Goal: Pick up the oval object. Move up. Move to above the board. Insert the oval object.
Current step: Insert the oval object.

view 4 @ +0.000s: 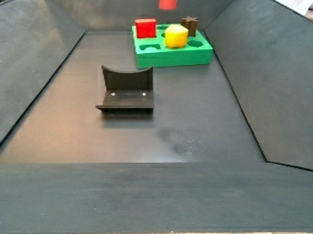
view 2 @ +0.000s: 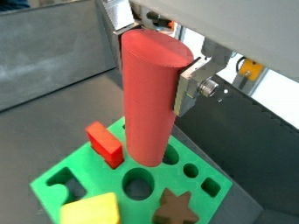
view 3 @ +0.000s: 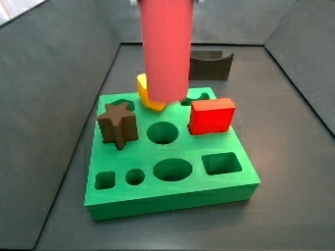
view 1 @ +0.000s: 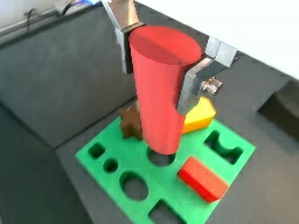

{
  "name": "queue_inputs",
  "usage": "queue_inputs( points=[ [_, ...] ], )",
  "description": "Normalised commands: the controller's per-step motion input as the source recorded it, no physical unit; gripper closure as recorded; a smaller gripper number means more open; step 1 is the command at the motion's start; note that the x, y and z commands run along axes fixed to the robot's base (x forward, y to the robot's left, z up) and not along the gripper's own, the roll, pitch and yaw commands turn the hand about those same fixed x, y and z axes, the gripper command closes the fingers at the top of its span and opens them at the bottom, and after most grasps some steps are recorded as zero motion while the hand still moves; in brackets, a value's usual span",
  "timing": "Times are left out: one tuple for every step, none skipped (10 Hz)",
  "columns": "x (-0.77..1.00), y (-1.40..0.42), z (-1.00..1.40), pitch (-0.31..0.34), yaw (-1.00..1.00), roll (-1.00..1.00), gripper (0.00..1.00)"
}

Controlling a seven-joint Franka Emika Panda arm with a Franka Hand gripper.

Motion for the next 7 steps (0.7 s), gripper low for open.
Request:
queue_inputs(
  points=[
    [0.13,-0.54,-0.63,0.000,0.24,0.24,1.00],
    [0.16,-0.57,-0.57,0.000,0.16,0.28,1.00],
    [0.12,-0.55,-0.49,0.011,0.14,0.30,1.00],
    [0.14,-0.52,-0.44,0.010,0.14,0.26,1.00],
    [0.13,-0.53,-0.40,0.000,0.14,0.20,1.00],
    [0.11,-0.54,-0.38,0.000,0.10,0.18,1.00],
    [0.02,-0.46,-0.30,0.000,0.03,0.14,1.00]
  ],
)
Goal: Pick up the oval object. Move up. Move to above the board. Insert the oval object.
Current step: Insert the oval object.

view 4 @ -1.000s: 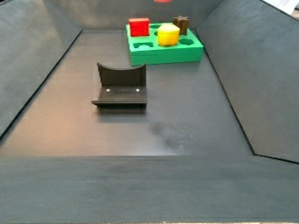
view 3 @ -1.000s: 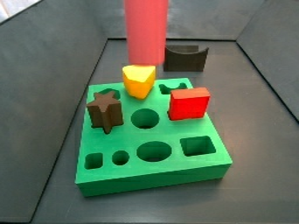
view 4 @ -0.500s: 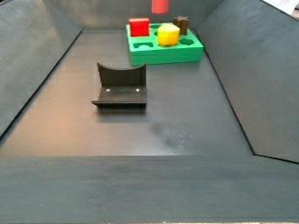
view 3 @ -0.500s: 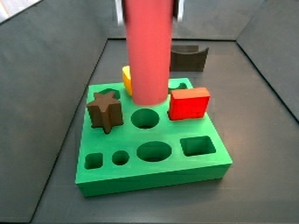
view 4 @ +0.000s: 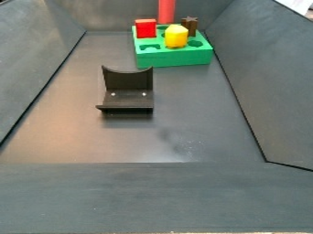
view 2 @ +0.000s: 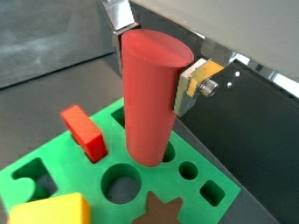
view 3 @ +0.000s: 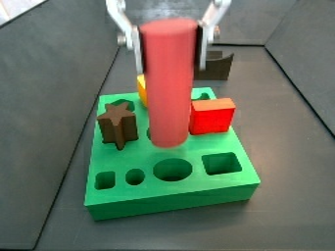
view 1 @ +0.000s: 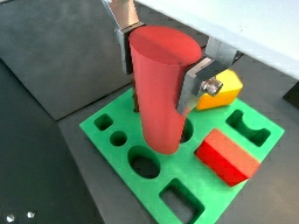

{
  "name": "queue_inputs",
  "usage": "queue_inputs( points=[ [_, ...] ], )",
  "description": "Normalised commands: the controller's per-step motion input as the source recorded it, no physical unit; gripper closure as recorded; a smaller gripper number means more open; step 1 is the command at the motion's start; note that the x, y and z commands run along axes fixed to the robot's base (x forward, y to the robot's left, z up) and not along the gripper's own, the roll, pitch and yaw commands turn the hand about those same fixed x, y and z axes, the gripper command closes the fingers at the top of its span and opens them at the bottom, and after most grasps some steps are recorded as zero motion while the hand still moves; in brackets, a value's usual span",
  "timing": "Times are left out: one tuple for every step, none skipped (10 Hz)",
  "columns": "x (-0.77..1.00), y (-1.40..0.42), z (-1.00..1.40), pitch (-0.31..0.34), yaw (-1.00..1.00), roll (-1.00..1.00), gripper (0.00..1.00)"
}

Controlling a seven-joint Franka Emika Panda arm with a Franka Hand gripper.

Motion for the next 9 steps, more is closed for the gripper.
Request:
queue_inputs(
  points=[
    [0.00,-0.49,-0.25,0.000,0.00,0.12,1.00],
    [0.00,-0.52,-0.31,-0.016,0.00,0.09,1.00],
    [0.00,-0.48,-0.26,-0.031,-0.05,0.05,1.00],
    [0.09,-0.40,-0.20,-0.017,-0.11,0.00,1.00],
    [0.17,-0.33,-0.19,-0.011,-0.19,0.00,1.00],
    [0.16,-0.34,-0.08,-0.010,-0.18,0.00,1.00],
    [0.18,-0.31,-0.11,0.000,-0.15,0.00,1.00],
    [0.12,-0.10,-0.19,0.000,-0.16,0.00,1.00],
    [0.03,0.00,-0.21,0.000,-0.17,0.00,1.00]
  ],
)
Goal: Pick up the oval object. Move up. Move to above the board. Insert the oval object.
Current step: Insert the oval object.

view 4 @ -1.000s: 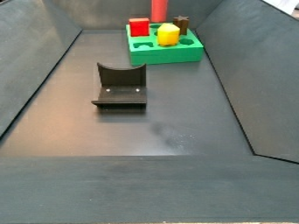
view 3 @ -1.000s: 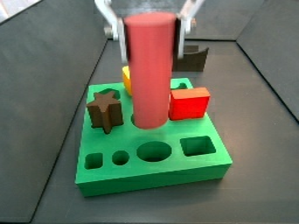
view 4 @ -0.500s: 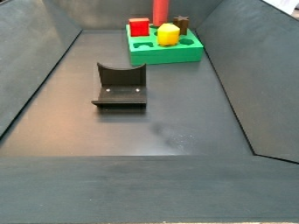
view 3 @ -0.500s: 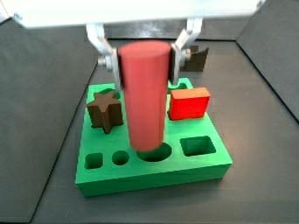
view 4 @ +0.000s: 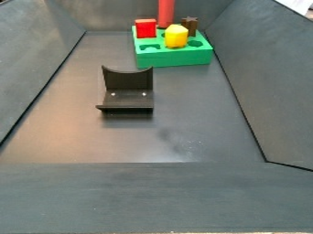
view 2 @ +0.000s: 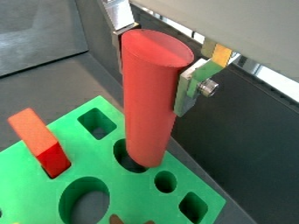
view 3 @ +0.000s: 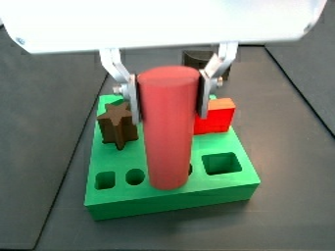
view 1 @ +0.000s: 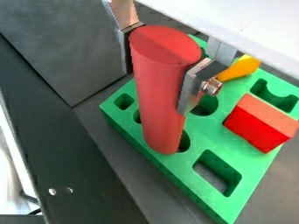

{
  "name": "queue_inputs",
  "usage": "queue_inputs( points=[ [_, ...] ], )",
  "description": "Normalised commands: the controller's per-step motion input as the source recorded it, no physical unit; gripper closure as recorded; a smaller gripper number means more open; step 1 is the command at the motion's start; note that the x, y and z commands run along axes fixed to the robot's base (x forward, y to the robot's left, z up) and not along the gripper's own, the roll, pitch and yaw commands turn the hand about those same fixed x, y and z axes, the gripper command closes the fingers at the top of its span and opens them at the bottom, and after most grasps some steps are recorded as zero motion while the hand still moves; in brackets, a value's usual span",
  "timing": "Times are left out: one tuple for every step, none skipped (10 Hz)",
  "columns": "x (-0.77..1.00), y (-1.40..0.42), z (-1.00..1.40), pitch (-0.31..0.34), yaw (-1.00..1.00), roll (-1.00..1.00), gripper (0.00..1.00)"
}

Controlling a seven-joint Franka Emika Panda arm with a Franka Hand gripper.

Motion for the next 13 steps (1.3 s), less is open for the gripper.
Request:
queue_inputs(
  points=[
    [0.00,0.03,-0.21,0.000,-0.07,0.02,1.00],
    [0.00,0.08,-0.18,0.000,-0.03,0.03,1.00],
    [0.00,0.16,-0.14,0.000,-0.03,0.01,1.00],
    [0.00,0.16,-0.17,0.000,-0.02,0.01,1.00],
    [0.00,0.17,-0.12,0.000,-0.02,0.00,1.00],
    [-0.01,0.17,-0.07,0.000,-0.01,0.00,1.00],
    [0.00,0.15,0.00,0.000,-0.01,-0.02,1.00],
    [-0.04,0.11,0.01,0.000,-0.01,-0.04,1.00],
    [-0.07,0.09,0.10,-0.010,-0.02,-0.07,1.00],
    [-0.10,0.08,0.19,-0.050,-0.05,-0.14,1.00],
    [-0.09,0.04,0.33,-0.037,-0.05,-0.11,1.00],
    [-0.05,0.00,0.30,-0.036,-0.04,-0.08,1.00],
    [-0.04,0.02,0.05,-0.007,-0.02,-0.01,1.00]
  ],
)
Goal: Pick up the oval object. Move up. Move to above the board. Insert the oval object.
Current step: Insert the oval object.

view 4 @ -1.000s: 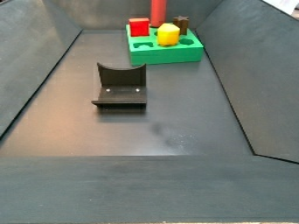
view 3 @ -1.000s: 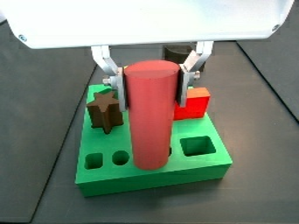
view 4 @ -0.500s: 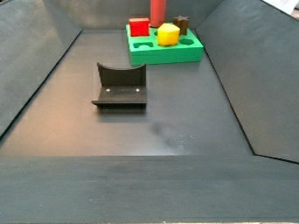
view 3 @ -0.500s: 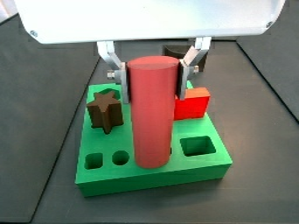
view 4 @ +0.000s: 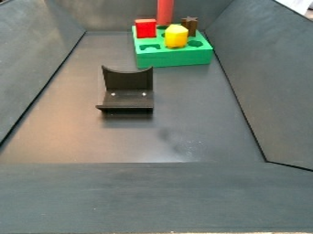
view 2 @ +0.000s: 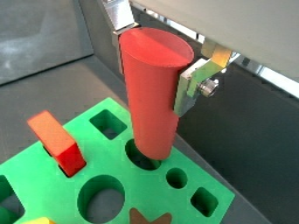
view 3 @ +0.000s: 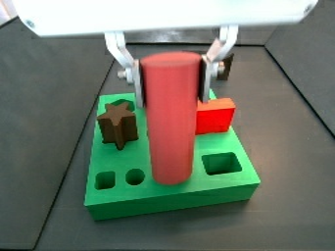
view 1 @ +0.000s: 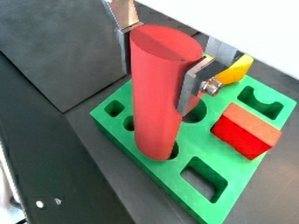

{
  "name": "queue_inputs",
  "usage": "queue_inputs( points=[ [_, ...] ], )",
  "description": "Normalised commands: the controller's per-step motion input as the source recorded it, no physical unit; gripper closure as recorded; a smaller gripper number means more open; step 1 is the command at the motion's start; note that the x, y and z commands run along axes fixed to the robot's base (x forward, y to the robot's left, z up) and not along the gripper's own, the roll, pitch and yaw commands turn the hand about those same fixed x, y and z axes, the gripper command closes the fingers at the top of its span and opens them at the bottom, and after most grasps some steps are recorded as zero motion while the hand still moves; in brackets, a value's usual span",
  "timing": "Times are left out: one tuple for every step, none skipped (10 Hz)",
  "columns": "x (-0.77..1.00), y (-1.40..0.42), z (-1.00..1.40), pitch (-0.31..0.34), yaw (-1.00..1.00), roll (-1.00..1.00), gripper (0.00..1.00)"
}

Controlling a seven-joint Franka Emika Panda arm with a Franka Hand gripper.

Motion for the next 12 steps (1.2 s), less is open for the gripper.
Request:
queue_inputs(
  points=[
    [-0.05,0.11,-0.01,0.000,0.00,0.00,1.00],
    [-0.05,0.18,-0.08,0.000,0.00,0.00,1.00],
    [0.00,0.07,0.00,0.000,0.00,0.00,1.00],
    [0.00,0.12,-0.03,-0.003,0.00,-0.01,1.00],
    [0.00,0.01,-0.01,-0.011,0.00,-0.01,1.00],
    [0.00,0.00,-0.10,-0.024,-0.02,0.00,1.00],
    [0.00,0.02,-0.15,0.000,0.00,0.00,1.00],
    [0.00,-0.03,-0.33,-0.057,-0.01,0.00,1.00],
    [0.03,0.00,-0.34,-0.059,0.00,-0.01,1.00],
    [0.11,0.00,-0.31,-0.054,0.00,-0.04,1.00],
    [0.23,0.00,-0.37,-0.051,0.00,-0.08,1.00],
    [0.29,-0.01,-0.22,-0.033,0.00,-0.11,1.00]
  ],
)
